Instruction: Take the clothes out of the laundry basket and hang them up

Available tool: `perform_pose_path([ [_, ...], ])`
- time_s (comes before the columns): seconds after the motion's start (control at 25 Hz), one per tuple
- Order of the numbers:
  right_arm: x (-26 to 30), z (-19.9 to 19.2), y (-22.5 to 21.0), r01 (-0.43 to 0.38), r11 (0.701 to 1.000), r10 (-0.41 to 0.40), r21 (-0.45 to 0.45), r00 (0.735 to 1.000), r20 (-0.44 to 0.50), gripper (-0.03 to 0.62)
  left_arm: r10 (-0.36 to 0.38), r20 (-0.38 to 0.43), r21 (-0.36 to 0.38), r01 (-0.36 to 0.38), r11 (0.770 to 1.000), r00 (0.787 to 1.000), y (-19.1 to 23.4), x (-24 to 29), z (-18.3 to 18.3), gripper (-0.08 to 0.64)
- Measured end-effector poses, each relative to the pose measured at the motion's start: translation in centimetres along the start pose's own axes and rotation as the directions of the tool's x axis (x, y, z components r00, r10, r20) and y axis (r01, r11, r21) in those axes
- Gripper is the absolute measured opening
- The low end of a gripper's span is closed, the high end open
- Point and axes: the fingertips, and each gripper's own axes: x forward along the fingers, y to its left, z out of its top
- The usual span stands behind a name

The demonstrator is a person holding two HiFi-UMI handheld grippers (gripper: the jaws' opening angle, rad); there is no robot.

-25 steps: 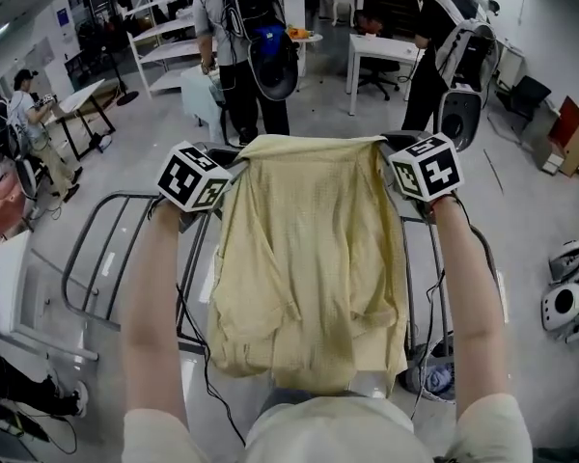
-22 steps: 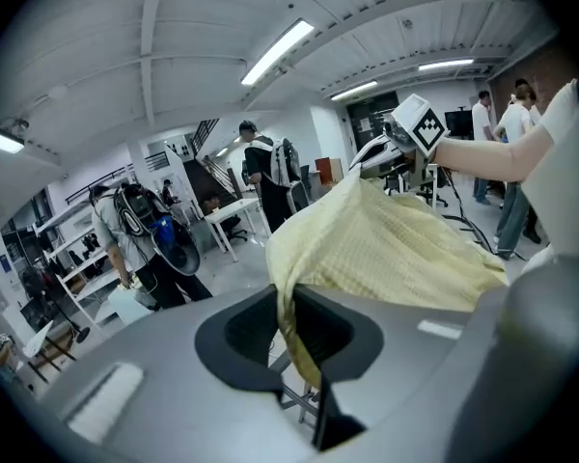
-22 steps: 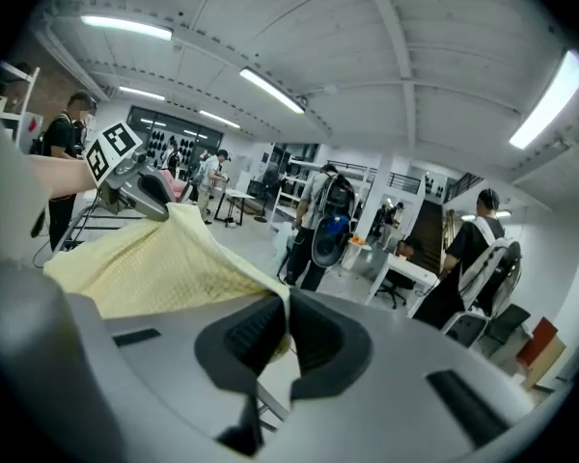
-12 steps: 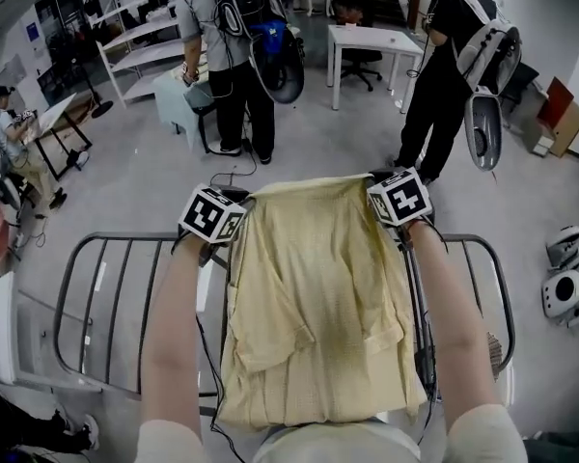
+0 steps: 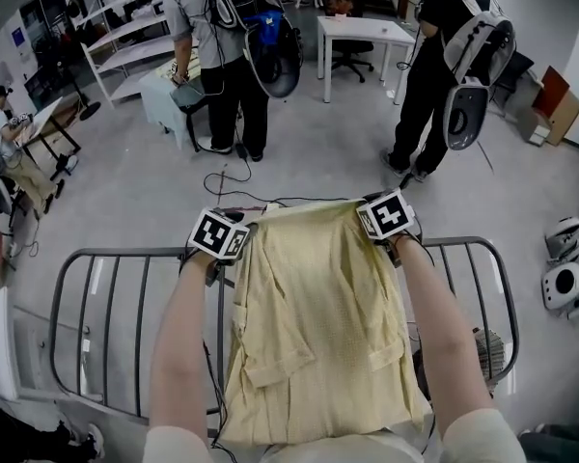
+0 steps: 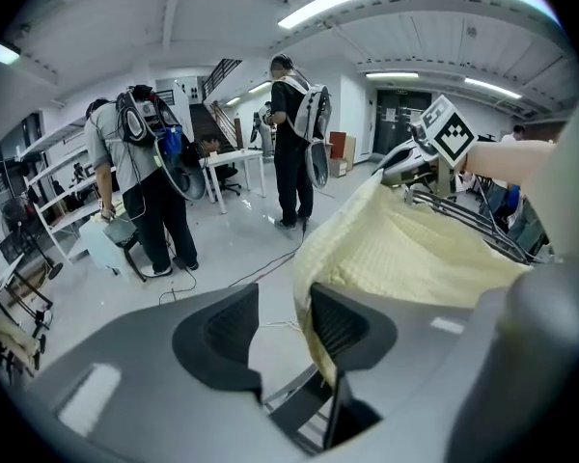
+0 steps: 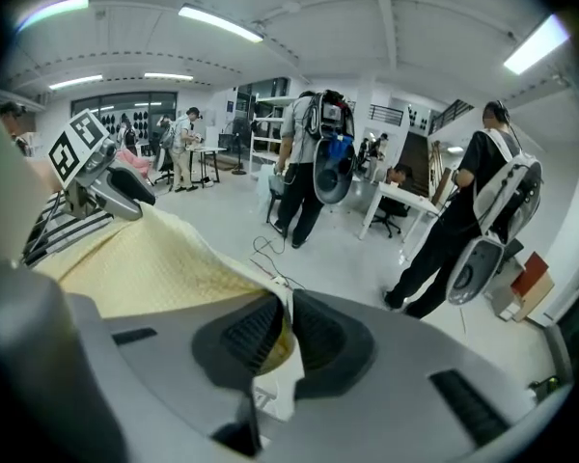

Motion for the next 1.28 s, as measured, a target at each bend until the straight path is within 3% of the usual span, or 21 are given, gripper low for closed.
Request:
perform_pose_path([
  [0.24,0.6,-1.8,0.8,-0.072,0.997,0.072,0.008,0.995,-0.066,0.197,-0.026,-0.01,-0.085,0.025,0.996,1.0,0.4,-0.5,-1.1,0.318],
  [0.56,-2.2,-1.5,0.6,-0.038,0.999,0.038,0.003,0.999,0.014,0.187,0.044,0.099,-0.167,-0.027,0.986,0.994,-0.4,-3.3,0.1,0.342],
  [0.6,-2.9,-1.2,0.8,-0.034,0.999,0.034,0.001,0.999,0.036,0.181,0.052,0.121,-0.177,-0.03,0.984,0.991,-0.6,-4.0,0.3,0.333],
  [0.68,-4.5,-0.6,1.5,-0.03,1.0,0.03,0.0,0.995,0.091,0.158,0.074,0.188,-0.209,-0.033,0.977,0.979,-1.5,-5.6,1.2,0.241],
  [0.84,-8.9,-0.5,3.3,-0.063,0.998,0.059,0.012,0.974,0.221,0.11,0.108,0.334,-0.287,-0.008,0.958,0.936,-4.8,-8.7,2.5,0.156],
  [1.0,-13.0,-0.7,5.6,-0.081,0.997,0.072,0.016,0.945,0.318,0.055,0.188,0.402,-0.323,-0.053,0.945,0.896,-7.4,-11.9,2.3,0.046],
  [1.28,-20.6,-1.8,9.1,-0.083,0.996,0.085,-0.023,0.901,0.426,0.003,0.191,0.466,-0.312,-0.042,0.949,0.864,-13.6,-16.7,1.1,0.011],
])
